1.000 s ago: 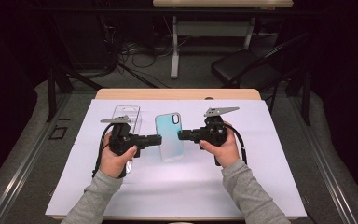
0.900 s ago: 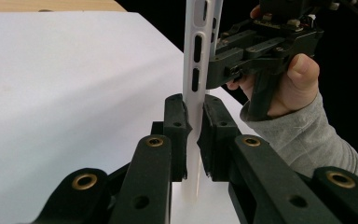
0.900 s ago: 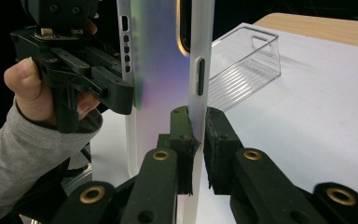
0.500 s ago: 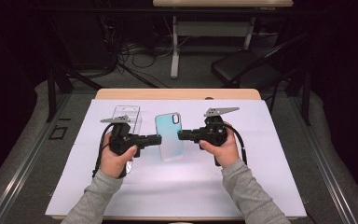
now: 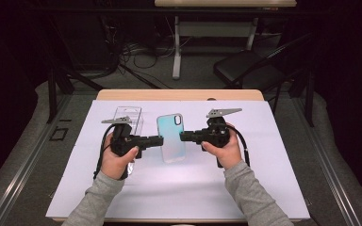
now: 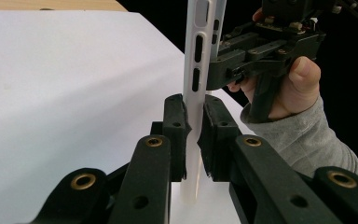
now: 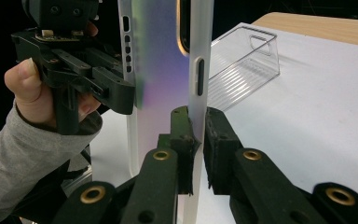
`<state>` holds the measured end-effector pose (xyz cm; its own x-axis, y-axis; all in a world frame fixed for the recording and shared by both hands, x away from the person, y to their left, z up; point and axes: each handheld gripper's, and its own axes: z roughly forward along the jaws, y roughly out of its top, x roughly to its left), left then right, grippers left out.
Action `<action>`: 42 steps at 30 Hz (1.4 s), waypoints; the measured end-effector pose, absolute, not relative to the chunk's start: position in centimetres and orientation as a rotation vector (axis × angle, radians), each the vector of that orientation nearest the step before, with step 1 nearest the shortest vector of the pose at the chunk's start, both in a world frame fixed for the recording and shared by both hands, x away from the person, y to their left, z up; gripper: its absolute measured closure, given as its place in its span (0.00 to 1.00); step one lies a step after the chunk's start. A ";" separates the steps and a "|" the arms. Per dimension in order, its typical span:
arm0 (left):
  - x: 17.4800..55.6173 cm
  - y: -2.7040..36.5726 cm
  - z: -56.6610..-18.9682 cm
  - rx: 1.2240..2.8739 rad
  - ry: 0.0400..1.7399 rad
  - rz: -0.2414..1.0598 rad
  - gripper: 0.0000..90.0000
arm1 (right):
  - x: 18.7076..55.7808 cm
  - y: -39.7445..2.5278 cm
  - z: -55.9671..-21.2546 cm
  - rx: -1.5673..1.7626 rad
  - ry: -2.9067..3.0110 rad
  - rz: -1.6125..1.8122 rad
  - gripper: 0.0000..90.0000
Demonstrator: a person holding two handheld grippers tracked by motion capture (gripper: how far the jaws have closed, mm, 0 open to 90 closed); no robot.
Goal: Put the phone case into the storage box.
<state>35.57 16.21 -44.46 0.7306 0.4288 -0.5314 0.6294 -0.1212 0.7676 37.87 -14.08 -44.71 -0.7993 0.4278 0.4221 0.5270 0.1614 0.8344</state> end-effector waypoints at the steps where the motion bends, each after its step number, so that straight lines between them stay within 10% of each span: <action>1: 35.6 16.2 -44.5 1.752 0.840 -0.212 0.91 | 37.9 -14.1 -44.7 -0.959 -2.327 -1.732 0.93; 42: 36.1 17.0 -44.3 1.726 0.878 -0.073 0.63 | 38.1 -14.7 -45.2 -1.088 -2.384 -1.762 0.93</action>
